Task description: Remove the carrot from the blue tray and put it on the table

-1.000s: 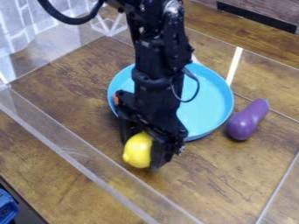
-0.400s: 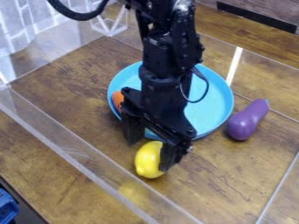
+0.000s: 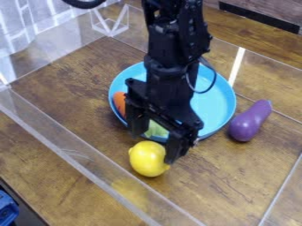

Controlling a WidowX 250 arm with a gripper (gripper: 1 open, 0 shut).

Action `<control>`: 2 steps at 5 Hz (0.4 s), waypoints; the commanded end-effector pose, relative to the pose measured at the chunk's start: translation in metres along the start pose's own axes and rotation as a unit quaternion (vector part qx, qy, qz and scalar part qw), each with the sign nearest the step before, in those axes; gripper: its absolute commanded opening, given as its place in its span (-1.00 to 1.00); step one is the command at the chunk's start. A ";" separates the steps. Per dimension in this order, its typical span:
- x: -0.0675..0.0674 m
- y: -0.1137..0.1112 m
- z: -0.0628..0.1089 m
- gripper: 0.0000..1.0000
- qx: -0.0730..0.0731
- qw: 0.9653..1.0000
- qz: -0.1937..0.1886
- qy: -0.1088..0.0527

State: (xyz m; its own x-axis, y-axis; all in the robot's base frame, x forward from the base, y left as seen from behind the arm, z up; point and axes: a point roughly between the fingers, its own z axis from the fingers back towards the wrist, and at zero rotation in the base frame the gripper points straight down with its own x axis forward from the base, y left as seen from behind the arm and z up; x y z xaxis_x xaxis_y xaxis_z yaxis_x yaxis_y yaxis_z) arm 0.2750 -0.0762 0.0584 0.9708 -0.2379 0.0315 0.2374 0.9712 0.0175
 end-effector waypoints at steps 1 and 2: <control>0.012 -0.001 0.031 1.00 0.007 0.999 0.025 -0.047; 0.015 0.003 0.032 1.00 0.019 0.997 0.057 -0.052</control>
State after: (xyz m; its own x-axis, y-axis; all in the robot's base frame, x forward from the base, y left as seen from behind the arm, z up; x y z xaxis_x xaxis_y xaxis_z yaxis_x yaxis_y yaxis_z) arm 0.2803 -0.0706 0.0690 0.9912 -0.1185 0.0588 0.1152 0.9918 0.0559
